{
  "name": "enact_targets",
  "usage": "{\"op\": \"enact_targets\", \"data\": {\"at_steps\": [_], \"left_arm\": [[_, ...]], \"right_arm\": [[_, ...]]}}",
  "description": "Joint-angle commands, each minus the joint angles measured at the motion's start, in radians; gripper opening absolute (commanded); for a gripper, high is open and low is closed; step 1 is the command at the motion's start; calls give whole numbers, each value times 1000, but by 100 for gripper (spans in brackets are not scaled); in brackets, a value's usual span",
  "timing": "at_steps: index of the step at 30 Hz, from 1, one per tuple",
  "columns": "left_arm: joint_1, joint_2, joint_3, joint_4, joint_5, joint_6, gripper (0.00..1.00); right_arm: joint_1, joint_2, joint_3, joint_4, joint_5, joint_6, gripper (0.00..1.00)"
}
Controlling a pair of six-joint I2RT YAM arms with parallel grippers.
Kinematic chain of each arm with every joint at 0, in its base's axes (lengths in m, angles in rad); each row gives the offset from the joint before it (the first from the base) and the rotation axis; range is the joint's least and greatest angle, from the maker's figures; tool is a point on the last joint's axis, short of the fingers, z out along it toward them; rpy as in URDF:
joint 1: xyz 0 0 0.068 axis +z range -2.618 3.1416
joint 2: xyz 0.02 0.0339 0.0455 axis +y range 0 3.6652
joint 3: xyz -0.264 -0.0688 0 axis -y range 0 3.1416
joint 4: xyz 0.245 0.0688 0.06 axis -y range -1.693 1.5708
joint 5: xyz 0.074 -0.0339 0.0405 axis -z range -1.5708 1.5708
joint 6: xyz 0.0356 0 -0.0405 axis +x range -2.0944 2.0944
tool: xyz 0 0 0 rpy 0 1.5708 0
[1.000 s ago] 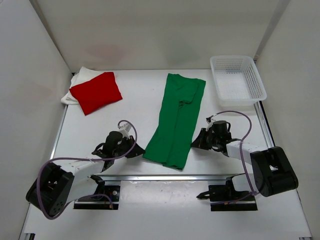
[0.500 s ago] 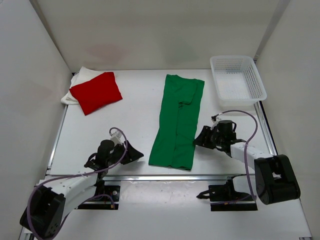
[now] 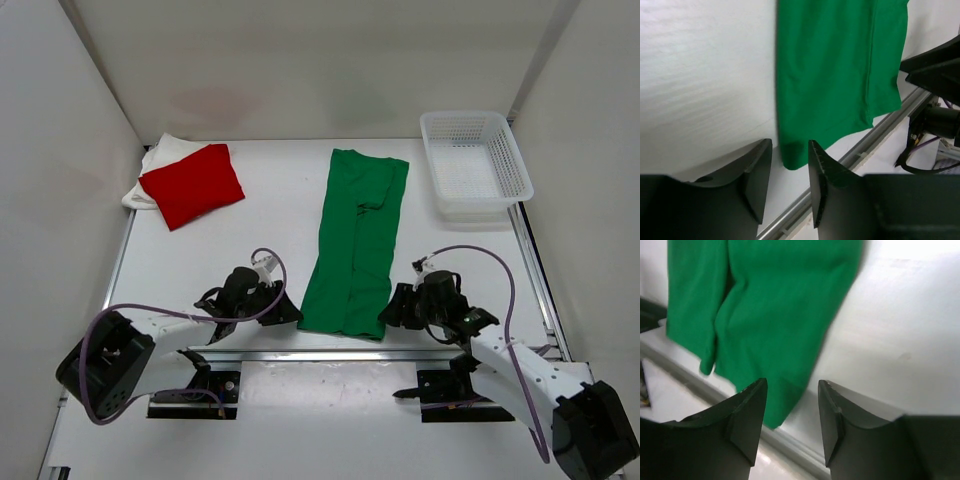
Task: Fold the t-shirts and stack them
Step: Grab the bottom of the folded rectangular tshirt with both arms, then fold the folded rectangular tshirt in 1/3 of the way
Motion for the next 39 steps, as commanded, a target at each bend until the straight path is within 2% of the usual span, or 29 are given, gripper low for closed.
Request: {"op": "enact_targets", "data": {"at_steps": [1,4,7,8,9,11,12,15,19,23,25,26,27,28,29,30,32,36,39], "left_arm": [[-34,27,24,11,23,33,43],[-38,42,15,22,33,27,37],[-61,39,0,16,55,26,27],[-64,29,-4,6,56,30,21],[-65,23,-8,-6,59,21,12],[-57,-28,-30,-26,61,18,3],[-51,-68,-39,-58,63,10,0],[-52,-201,-63,-128,69,-29,0],[-69,-341,-79,-254,73,-92,0],[-28,-454,-67,-322,93,-131,0],[36,-433,-7,-305,101,-125,0],[50,-409,19,-284,95,-122,0],[63,-358,65,-246,83,-122,0],[58,-302,120,-195,76,-122,0],[52,-265,153,-161,54,-120,0],[43,-188,220,-149,40,-116,0],[44,-44,318,-118,23,-94,0],[112,165,508,-38,-17,-99,0],[132,343,673,-66,-42,-74,0]], "right_arm": [[71,-69,-39,-88,49,125,44],[124,-110,-91,-53,29,190,42],[154,-106,-108,-25,17,225,32],[159,-111,-108,-25,25,231,22],[179,-111,-102,-34,35,233,9],[191,-150,-78,-83,58,246,0],[197,-175,-78,-106,51,256,0],[213,-268,-65,-189,14,288,1],[333,-367,-64,-289,45,393,0],[458,-431,-23,-318,179,448,0],[405,-390,5,-283,203,382,0],[321,-361,23,-269,172,309,0],[259,-286,39,-218,75,264,0],[118,-220,45,-158,-36,177,0],[-18,-188,56,-133,-84,97,0],[-75,-131,68,-75,-174,42,0],[-233,-51,128,-39,-211,-35,0],[-324,187,305,25,-201,-141,0],[-361,359,405,103,-211,-148,0]]}}
